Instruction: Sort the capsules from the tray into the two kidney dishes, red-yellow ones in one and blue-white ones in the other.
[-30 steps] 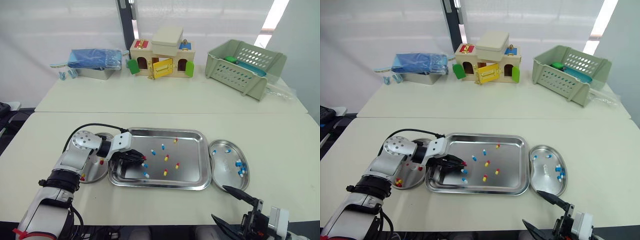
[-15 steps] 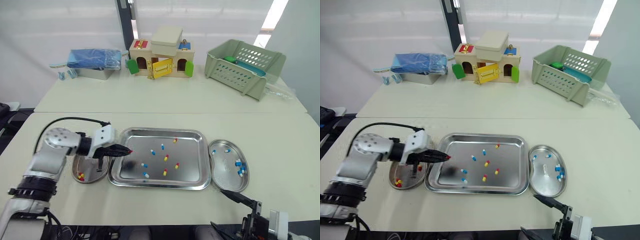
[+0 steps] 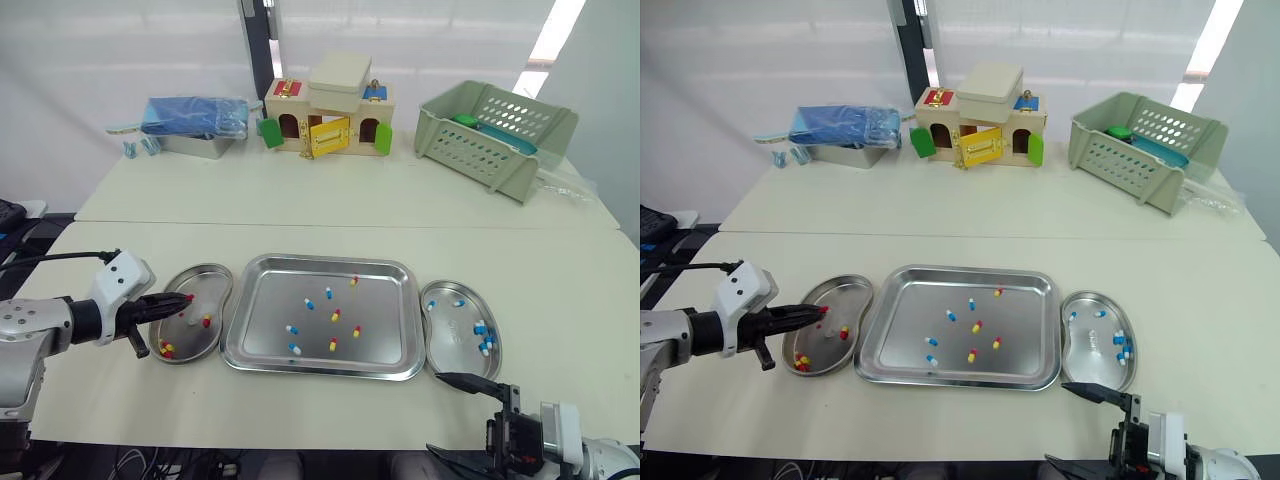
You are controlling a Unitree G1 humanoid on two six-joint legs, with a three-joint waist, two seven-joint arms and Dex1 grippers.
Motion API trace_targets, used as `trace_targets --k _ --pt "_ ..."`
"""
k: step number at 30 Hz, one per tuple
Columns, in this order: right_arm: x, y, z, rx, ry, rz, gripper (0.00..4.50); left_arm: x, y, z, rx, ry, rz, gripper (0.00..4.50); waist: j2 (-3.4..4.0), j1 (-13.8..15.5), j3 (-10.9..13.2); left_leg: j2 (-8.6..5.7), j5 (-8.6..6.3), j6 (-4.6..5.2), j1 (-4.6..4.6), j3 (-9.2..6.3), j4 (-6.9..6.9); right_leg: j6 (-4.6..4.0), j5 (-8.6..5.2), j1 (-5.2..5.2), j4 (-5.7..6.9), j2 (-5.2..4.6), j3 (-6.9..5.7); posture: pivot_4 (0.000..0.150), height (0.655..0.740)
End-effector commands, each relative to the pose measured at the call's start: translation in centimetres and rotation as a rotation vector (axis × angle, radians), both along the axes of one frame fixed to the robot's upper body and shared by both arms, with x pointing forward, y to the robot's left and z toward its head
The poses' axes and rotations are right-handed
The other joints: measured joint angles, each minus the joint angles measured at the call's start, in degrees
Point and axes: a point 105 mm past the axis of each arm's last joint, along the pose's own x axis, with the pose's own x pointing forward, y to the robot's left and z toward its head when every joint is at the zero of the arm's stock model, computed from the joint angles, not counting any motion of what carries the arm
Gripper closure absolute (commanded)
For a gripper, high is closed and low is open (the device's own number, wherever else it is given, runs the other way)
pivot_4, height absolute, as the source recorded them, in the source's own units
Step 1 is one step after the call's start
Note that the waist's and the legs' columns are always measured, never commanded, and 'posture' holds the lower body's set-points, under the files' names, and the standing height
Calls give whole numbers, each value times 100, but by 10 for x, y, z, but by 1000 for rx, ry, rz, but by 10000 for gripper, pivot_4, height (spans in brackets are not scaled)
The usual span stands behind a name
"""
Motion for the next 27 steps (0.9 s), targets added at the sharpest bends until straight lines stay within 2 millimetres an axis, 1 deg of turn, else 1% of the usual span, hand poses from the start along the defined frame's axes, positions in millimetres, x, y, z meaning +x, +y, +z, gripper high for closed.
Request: trace_targets --k 1,3,8,13,16,19,21,23,25,27 --pt "0 -2 6 11 -16 4 0 -1 1 3 1 -18 2 39326 0 -2 0 0 0 0 0 0 0 0 0 0 0 0 0 1500 7400" --pt "0 -2 7 12 -13 0 0 0 -1 3 -12 -22 -1 33555 0 -1 0 0 0 0 0 -1 0 0 0 0 0 0 -1 1500 7400" --pt "0 -4 8 15 -10 -13 0 0 -2 1 -22 -20 1 16859 0 -5 0 0 0 0 0 0 0 0 0 0 0 0 0 1500 7400" --pt "4 -8 10 -1 5 -67 0 2 -1 4 -34 -31 14 536 0 -7 0 0 0 0 0 0 0 0 0 0 1 0 0 1500 7400" --pt "10 -18 17 -23 17 -134 0 -1 6 11 -56 -47 41 154 0 -7 0 0 0 0 0 0 0 0 0 0 1 0 1 1500 7400" --pt "18 -34 24 -57 20 -221 0 -5 20 17 -59 -76 89 154 -1 -7 -1 0 0 0 0 0 -1 0 0 -1 1 0 1 1500 7400" --pt "30 -57 35 -78 10 -336 0 -15 41 20 -27 -74 147 154 -1 -38 -1 0 0 0 0 0 -2 0 0 -2 1 1 1 1500 7400" --pt "37 -76 42 -97 20 -422 0 -23 58 23 -11 -82 203 154 -1 -45 -1 0 0 0 1 4 -5 0 0 -5 1 1 7 1500 7400" --pt "38 -91 41 -180 48 -438 0 -29 72 27 -1 -100 253 154 -1 -28 -1 0 0 1 1 3 -5 0 0 -4 1 1 5 1500 7400" --pt "44 -111 42 -249 73 -479 0 -38 87 29 10 -112 304 154 -6 -26 -4 0 -1 1 1 6 -4 0 0 -3 -1 0 6 1500 7400"
